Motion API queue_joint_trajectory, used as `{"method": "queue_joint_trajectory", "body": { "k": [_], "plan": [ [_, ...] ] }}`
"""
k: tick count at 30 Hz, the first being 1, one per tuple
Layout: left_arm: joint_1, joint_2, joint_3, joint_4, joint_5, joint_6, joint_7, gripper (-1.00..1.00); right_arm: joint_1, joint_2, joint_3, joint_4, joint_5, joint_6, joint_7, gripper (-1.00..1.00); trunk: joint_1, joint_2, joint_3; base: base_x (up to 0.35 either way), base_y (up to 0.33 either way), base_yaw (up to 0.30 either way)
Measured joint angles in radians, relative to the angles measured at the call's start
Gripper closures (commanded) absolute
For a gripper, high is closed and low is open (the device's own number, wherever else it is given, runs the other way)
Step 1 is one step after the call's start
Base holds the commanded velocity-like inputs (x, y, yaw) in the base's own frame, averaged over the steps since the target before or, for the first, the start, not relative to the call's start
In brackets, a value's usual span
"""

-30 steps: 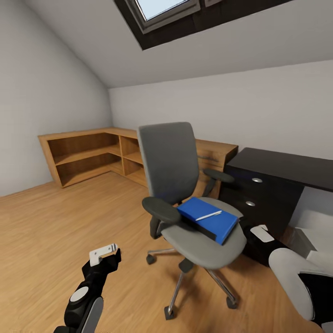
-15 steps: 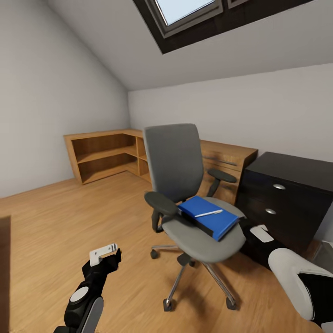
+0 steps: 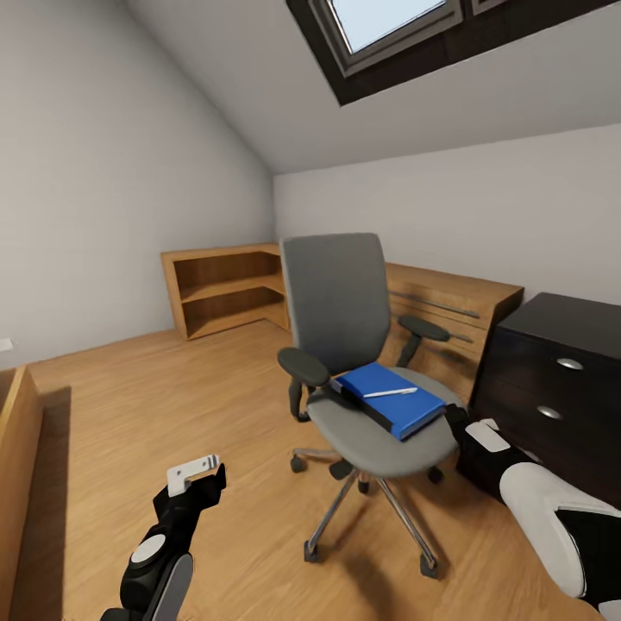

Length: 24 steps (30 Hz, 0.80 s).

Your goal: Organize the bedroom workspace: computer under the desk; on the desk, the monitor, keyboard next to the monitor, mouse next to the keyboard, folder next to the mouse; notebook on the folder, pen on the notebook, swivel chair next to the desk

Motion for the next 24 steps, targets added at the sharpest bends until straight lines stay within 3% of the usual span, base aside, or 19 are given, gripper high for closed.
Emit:
{"method": "queue_joint_trajectory", "body": {
  "k": [7, 24],
  "plan": [
    [0.0, 0.0, 0.0, 0.013, -0.002, 0.0, -0.004, -1.0, 0.0, 0.0, 0.0, -0.001, -0.002, -0.001, 0.002, -1.0, 0.0, 0.0, 0.005, 0.227, 0.0, 0.197],
    [0.0, 0.0, 0.0, 0.015, -0.003, 0.0, 0.0, -1.0, 0.0, -0.001, -0.001, -0.002, -0.011, -0.001, 0.004, -1.0, 0.0, 0.0, 0.006, 0.011, 0.0, 0.011]
  ]
}}
